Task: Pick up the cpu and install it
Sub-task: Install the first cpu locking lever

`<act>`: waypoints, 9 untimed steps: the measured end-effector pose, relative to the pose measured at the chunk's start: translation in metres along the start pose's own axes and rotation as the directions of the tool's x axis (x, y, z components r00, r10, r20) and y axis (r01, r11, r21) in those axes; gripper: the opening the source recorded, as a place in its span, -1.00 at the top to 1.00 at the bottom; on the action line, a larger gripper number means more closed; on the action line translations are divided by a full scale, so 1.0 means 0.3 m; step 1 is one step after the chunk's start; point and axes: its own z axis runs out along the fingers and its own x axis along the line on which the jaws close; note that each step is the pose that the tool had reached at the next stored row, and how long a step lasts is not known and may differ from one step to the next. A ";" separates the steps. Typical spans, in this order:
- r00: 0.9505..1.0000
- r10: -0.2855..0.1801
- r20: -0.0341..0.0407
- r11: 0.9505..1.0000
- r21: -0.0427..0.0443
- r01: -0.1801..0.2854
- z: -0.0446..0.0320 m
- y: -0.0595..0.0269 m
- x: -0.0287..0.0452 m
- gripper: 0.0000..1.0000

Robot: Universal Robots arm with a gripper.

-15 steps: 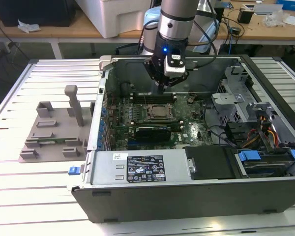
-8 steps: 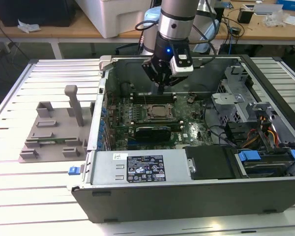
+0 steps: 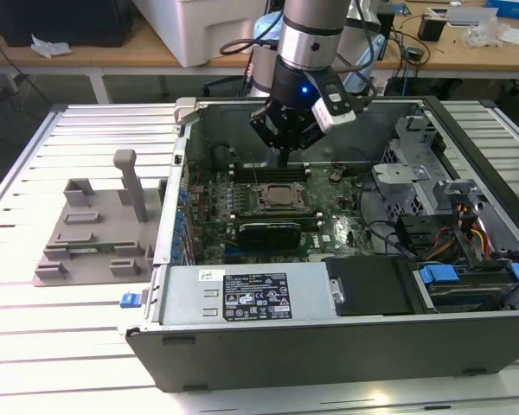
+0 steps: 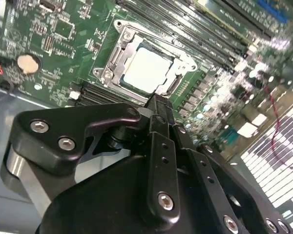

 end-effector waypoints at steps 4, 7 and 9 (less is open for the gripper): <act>0.999 -0.048 0.012 0.999 -0.013 0.048 0.000 0.000 0.000 0.79; 0.996 -0.048 0.076 0.999 -0.009 0.049 0.000 0.002 0.001 0.79; 0.996 -0.048 0.076 0.999 -0.009 0.049 0.001 0.002 0.003 0.79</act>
